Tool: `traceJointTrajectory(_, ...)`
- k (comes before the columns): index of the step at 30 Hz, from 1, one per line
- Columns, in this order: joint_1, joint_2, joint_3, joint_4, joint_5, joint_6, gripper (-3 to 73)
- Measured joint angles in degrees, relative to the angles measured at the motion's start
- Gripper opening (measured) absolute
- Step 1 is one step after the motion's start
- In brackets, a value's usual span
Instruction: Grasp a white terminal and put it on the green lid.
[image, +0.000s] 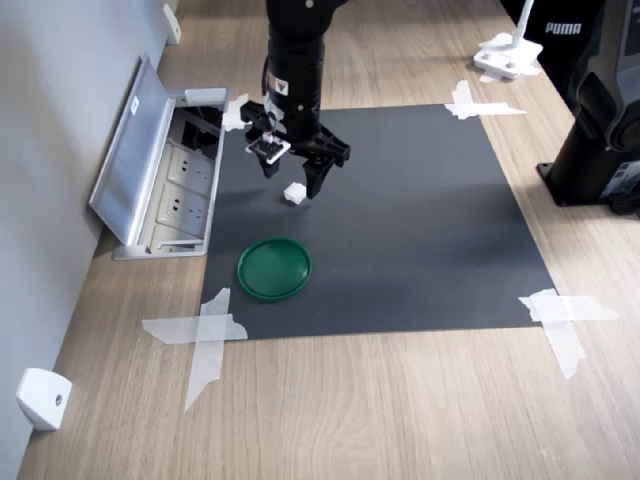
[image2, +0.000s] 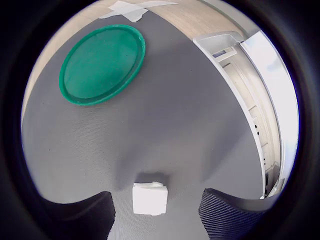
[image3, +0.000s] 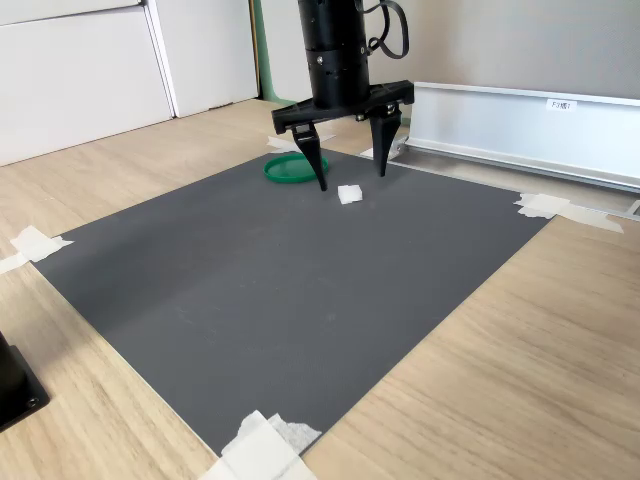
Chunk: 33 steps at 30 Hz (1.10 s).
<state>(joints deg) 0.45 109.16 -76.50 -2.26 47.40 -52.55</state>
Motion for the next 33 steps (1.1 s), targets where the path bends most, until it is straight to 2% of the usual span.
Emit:
traceJointTrajectory(13, 0.0, 1.83, -0.08, 0.17, 0.82, -0.57, 70.9)
traceJointTrajectory(19, 0.0, 2.47, -0.08, 0.17, 0.86, -0.57, 65.6)
traceJointTrajectory(24, 0.0, 2.54, -0.08, 0.11, 0.86, -0.57, 52.8)
traceJointTrajectory(29, 0.0, 2.54, -0.08, 0.0, 0.96, -0.57, 26.9)
traceJointTrajectory(33, 0.0, 2.02, -0.21, 0.2, 1.51, -0.57, 27.3)
